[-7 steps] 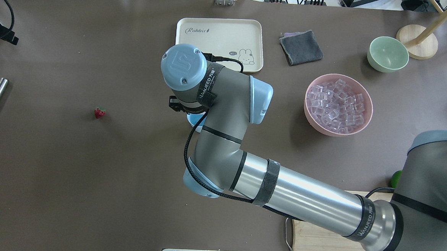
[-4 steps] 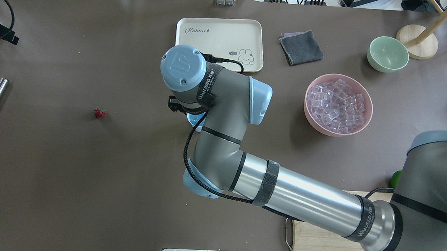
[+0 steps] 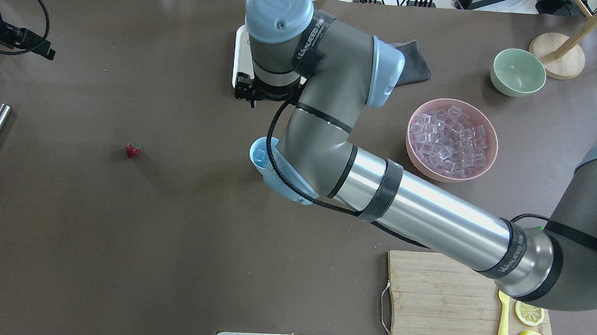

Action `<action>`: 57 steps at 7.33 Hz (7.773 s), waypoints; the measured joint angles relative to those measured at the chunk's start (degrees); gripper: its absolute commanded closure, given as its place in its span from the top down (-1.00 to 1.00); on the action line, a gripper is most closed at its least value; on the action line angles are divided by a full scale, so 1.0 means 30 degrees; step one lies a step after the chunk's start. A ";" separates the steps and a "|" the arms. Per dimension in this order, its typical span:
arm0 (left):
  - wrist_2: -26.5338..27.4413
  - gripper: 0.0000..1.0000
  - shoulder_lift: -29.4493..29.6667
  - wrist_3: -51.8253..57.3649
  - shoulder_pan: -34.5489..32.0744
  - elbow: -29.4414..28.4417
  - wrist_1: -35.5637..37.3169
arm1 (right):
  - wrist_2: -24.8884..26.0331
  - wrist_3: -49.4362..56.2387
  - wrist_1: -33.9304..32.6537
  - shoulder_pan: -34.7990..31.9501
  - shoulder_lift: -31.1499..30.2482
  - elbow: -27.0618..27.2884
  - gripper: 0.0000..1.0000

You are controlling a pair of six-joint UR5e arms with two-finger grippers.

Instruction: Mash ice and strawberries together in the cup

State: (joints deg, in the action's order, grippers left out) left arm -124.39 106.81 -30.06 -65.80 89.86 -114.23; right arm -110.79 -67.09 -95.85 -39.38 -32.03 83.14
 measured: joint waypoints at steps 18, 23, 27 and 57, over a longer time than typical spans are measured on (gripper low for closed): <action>0.4943 0.79 -0.0451 -0.5768 0.8378 0.1419 -0.0096 | -0.7132 2.3019 0.3758 -1.4573 -2.0381 0.8351 0.96; 0.5221 -1.00 -0.0425 -0.5677 0.8258 0.1062 -0.0330 | -0.7131 2.2914 0.3765 -1.4482 -2.0295 0.8278 0.96; 0.5077 -1.00 0.0124 -0.6064 0.7651 0.2349 0.0129 | -0.7131 2.2916 0.3765 -1.4471 -2.0268 0.8308 0.96; -0.1937 0.97 -0.1269 0.1516 -0.0917 -0.7360 -0.1920 | -0.7884 2.2958 0.6792 -1.4487 -2.0003 0.7254 0.96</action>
State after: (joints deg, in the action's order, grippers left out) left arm -130.20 103.01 -25.52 -68.55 67.78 -120.00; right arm -134.45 1.78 -75.47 -82.85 -92.04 104.91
